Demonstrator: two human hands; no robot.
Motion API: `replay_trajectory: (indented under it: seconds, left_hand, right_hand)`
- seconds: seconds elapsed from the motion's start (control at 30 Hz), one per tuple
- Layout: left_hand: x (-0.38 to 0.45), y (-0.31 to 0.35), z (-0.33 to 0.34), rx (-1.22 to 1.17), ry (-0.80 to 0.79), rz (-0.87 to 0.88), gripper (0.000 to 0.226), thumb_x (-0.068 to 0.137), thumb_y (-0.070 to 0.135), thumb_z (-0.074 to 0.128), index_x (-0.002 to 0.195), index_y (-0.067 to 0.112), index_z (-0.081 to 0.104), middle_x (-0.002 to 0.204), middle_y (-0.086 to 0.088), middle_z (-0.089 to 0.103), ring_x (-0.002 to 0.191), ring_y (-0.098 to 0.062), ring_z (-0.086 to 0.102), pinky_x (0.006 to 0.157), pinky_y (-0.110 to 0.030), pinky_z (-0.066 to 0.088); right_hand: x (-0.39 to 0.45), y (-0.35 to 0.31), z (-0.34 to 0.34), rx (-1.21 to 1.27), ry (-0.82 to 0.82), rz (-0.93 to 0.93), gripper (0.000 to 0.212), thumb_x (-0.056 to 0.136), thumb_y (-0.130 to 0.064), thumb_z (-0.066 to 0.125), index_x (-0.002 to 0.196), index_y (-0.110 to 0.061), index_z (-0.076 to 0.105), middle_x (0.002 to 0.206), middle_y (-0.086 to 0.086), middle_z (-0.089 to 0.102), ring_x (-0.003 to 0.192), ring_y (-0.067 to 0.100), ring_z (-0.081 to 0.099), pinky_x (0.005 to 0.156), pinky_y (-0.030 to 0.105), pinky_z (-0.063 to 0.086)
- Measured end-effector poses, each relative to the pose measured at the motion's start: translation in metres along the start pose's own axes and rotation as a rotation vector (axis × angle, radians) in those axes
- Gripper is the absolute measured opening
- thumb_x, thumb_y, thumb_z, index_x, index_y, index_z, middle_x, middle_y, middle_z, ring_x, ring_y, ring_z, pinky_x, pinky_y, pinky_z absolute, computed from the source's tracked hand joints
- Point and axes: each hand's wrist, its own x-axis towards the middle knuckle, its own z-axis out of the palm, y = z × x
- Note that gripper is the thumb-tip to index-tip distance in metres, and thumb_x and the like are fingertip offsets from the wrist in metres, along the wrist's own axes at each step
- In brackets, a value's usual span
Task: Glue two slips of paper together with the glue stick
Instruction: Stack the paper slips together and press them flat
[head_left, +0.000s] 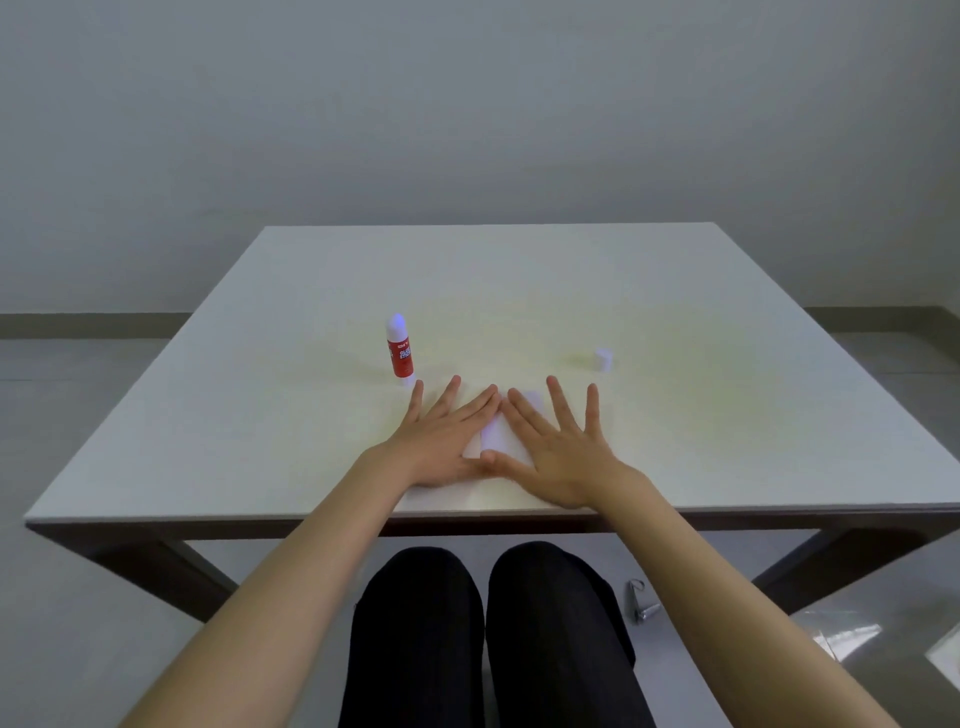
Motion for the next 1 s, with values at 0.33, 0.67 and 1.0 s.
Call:
replay_trajectory:
  seconds: [0.33, 0.67, 1.0]
  left_hand:
    - [-0.001, 0.002, 0.001, -0.059, -0.007, -0.025, 0.093, 0.082, 0.073, 0.033, 0.149, 0.03, -0.013, 0.157, 0.018, -0.017, 0.142, -0.021, -0.029, 0.111, -0.053, -0.022]
    - [0.001, -0.002, 0.005, -0.078, -0.02, -0.014, 0.094, 0.081, 0.074, 0.032, 0.148, 0.031, -0.017, 0.156, 0.019, -0.021, 0.141, -0.021, -0.032, 0.113, -0.051, -0.021]
    - [0.0, -0.001, 0.004, -0.094, -0.034, -0.01, 0.093, 0.082, 0.072, 0.033, 0.148, 0.03, -0.017, 0.156, 0.018, -0.022, 0.142, -0.021, -0.03, 0.115, -0.05, -0.017]
  right_hand:
    - [0.002, 0.02, -0.002, 0.042, -0.032, 0.059, 0.078, 0.082, -0.075, 0.002, 0.148, -0.037, -0.014, 0.157, -0.021, -0.017, 0.142, 0.024, -0.029, 0.105, 0.055, -0.029]
    - [-0.023, 0.008, 0.019, 0.049, 0.074, -0.063, 0.093, 0.069, -0.084, -0.009, 0.149, -0.035, -0.011, 0.157, -0.021, -0.016, 0.14, 0.019, -0.033, 0.104, 0.054, -0.032]
    - [-0.033, -0.005, 0.016, 0.112, 0.061, -0.042, 0.099, 0.071, -0.084, 0.001, 0.149, -0.024, -0.015, 0.158, -0.011, -0.022, 0.141, 0.018, -0.032, 0.106, 0.052, -0.031]
